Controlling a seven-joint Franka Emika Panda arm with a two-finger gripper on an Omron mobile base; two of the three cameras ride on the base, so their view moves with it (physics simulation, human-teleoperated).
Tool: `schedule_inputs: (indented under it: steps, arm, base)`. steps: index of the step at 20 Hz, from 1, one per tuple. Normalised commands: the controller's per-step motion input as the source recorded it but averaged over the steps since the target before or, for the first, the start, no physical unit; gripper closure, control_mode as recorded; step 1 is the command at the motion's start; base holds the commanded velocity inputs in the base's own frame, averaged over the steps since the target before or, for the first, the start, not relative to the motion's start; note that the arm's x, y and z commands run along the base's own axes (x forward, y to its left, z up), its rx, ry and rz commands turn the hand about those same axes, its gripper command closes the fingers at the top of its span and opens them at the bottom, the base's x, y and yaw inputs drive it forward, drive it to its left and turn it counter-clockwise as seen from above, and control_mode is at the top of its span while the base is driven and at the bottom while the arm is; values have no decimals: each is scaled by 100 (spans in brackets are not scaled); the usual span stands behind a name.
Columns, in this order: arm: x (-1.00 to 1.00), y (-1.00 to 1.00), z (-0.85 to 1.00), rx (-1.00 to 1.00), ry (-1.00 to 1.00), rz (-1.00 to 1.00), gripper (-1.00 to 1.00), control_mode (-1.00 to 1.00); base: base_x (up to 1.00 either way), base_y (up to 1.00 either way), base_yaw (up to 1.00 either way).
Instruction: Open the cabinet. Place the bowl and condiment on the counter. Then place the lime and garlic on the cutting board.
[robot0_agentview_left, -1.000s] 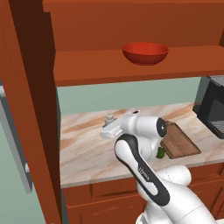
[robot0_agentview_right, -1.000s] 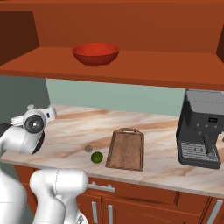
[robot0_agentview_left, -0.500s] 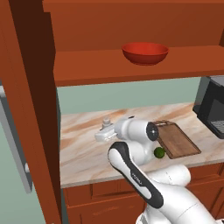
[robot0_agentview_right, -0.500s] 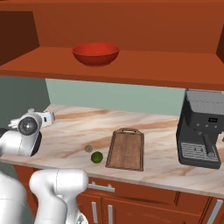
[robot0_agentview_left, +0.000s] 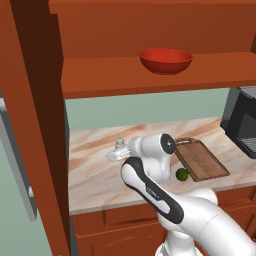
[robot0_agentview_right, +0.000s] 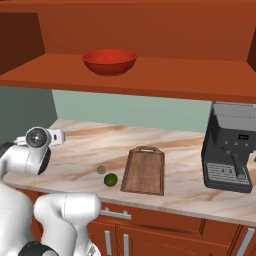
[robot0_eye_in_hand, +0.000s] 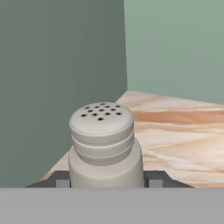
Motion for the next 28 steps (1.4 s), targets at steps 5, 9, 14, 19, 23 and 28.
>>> schedule_inputs:
  steps: [5,9,14,19,23,28]
  arm:
    - [19,5,-30,0,4,-1,100,-100]
    - [27,6,-42,0,0,0,100,-100]
    - [27,5,-40,0,0,0,100,-100]
    - [28,0,-31,2,0,0,100,-100]
    - [28,0,-23,3,0,0,100,-100]
    - [24,0,-24,1,0,0,100,-100]
  base:
    - [0,0,0]
    - [0,0,0]
    - [0,0,0]
    - [0,0,0]
    - [0,0,0]
    - [0,0,0]
